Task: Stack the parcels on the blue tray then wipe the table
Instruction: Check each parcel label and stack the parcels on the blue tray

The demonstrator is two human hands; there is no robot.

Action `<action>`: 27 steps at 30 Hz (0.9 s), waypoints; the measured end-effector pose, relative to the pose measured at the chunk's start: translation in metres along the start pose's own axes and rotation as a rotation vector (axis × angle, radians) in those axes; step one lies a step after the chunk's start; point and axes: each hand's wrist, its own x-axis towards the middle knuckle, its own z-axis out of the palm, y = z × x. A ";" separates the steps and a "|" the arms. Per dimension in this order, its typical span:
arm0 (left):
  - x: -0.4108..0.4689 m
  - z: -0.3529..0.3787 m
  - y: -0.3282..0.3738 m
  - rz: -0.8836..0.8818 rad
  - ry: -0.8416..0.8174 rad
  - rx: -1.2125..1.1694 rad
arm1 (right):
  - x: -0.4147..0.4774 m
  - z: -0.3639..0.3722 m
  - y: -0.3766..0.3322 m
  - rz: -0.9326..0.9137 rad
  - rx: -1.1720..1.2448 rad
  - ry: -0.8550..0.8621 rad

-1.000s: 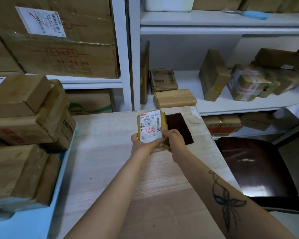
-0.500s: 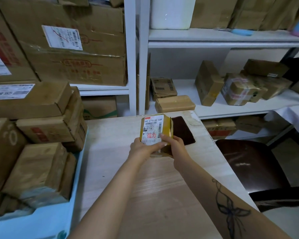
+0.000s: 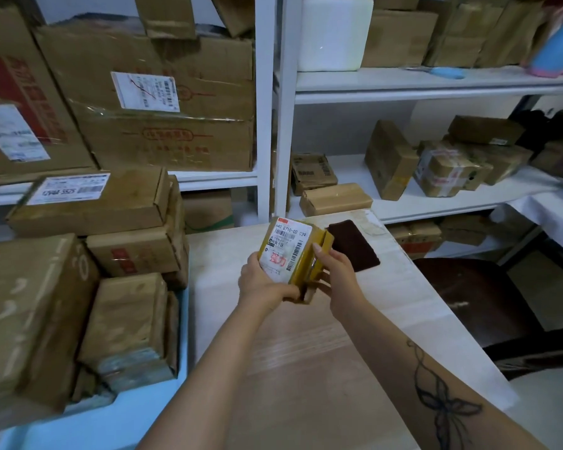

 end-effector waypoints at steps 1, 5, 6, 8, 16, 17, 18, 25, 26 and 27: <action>-0.003 -0.004 0.001 0.042 0.043 0.079 | -0.002 0.002 -0.001 -0.003 0.011 -0.003; -0.016 -0.011 0.002 0.186 0.161 0.273 | -0.009 0.012 -0.004 0.005 0.004 -0.060; -0.018 -0.012 0.002 0.224 0.174 0.318 | -0.012 0.016 -0.004 0.007 0.005 -0.079; -0.018 -0.013 0.000 0.290 0.195 0.390 | -0.015 0.023 -0.001 -0.014 -0.003 -0.074; -0.006 -0.041 -0.011 0.054 0.011 -0.185 | -0.029 0.028 -0.003 -0.115 -0.011 -0.078; -0.005 -0.042 -0.012 -0.013 -0.054 -0.275 | -0.031 0.029 -0.003 -0.119 -0.007 -0.090; -0.006 -0.043 -0.013 -0.065 -0.118 -0.345 | -0.033 0.030 -0.003 -0.115 0.000 -0.100; -0.014 -0.048 -0.017 -0.084 -0.295 -0.476 | -0.034 0.037 -0.001 -0.054 -0.028 -0.110; -0.014 -0.049 -0.017 -0.089 -0.289 -0.501 | -0.035 0.037 -0.002 -0.056 -0.044 -0.119; -0.016 -0.050 -0.018 -0.088 -0.276 -0.524 | -0.035 0.038 -0.002 -0.057 -0.059 -0.136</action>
